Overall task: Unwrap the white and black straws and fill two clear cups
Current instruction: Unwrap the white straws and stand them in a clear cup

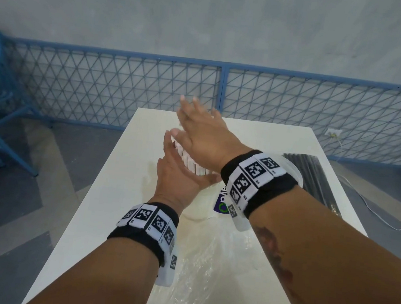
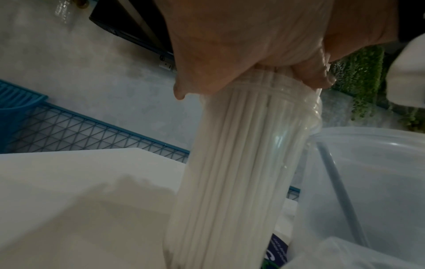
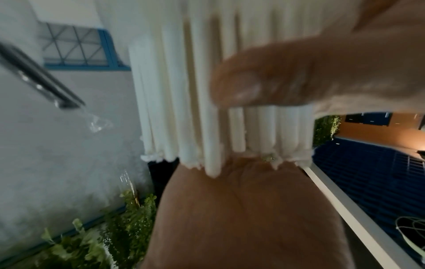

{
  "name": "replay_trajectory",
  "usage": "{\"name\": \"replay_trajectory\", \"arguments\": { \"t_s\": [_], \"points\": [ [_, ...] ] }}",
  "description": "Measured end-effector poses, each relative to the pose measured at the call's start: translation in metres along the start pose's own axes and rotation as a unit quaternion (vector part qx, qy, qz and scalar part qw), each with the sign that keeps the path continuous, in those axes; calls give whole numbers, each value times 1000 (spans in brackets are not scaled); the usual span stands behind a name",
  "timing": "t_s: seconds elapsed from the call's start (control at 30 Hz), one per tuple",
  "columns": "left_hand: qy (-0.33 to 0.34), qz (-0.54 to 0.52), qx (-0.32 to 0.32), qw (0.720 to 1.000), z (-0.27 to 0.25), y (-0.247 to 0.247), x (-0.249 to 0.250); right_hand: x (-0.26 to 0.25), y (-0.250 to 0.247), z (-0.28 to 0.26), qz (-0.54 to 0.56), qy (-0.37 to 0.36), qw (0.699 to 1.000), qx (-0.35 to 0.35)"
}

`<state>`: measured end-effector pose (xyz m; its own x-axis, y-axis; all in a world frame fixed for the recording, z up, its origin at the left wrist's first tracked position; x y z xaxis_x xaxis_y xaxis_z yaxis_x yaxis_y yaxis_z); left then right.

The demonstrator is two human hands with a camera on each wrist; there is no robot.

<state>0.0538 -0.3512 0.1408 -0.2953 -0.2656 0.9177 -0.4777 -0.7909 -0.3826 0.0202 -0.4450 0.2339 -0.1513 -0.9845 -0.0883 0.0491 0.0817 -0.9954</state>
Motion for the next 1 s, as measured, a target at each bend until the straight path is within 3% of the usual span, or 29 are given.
{"name": "replay_trajectory", "arguments": {
  "t_s": [0.13, 0.3, 0.47, 0.57, 0.63, 0.67, 0.73, 0.8, 0.83, 0.9, 0.93, 1.0],
  "points": [
    [-6, 29, 9, 1000, -1, 0, -2, -1, 0, -2, 30, 24, 993, -109],
    [-43, 22, 6, 999, -3, 0, -3, 16, -13, -9, 63, 52, 996, 27],
    [-35, 29, -3, 999, -2, 0, -1, 17, 14, -18, 132, 93, 985, -52],
    [-16, 62, 13, 998, -10, -2, 9, 18, -4, -28, 219, 76, 972, 22],
    [61, 78, 71, 993, -23, -6, 16, 20, -20, -49, 268, 79, 951, 135],
    [137, 81, 111, 981, -32, -10, 20, 21, -24, -62, 304, 82, 932, 181],
    [308, 86, 156, 934, -50, -15, 29, 22, -25, -93, 410, 114, 884, 195],
    [415, 91, 85, 901, -67, -11, 33, 24, -9, -123, 454, 166, 866, 131],
    [417, 102, 5, 903, -75, -6, 34, 25, 4, -135, 433, 195, 876, 82],
    [319, 184, -167, 915, -84, 9, 26, 26, 36, -152, 330, 236, 913, -40],
    [235, 265, -240, 904, -87, 17, 19, 24, 52, -160, 276, 251, 922, -106],
    [76, 405, -297, 862, -88, 28, -1, 21, 81, -174, 182, 286, 918, -208]
  ]
}}
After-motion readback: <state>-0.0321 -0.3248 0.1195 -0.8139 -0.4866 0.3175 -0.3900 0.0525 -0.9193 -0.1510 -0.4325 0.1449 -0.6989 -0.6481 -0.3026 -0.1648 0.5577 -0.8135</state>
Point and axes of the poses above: each hand's wrist, its own z-axis towards the middle knuckle, its own y-axis out of the palm, x = y × z, the point moved 1 cm from there along z, towards the middle knuckle, and after that the axes turned 2 degrees about -x, right-handed, at the moved point
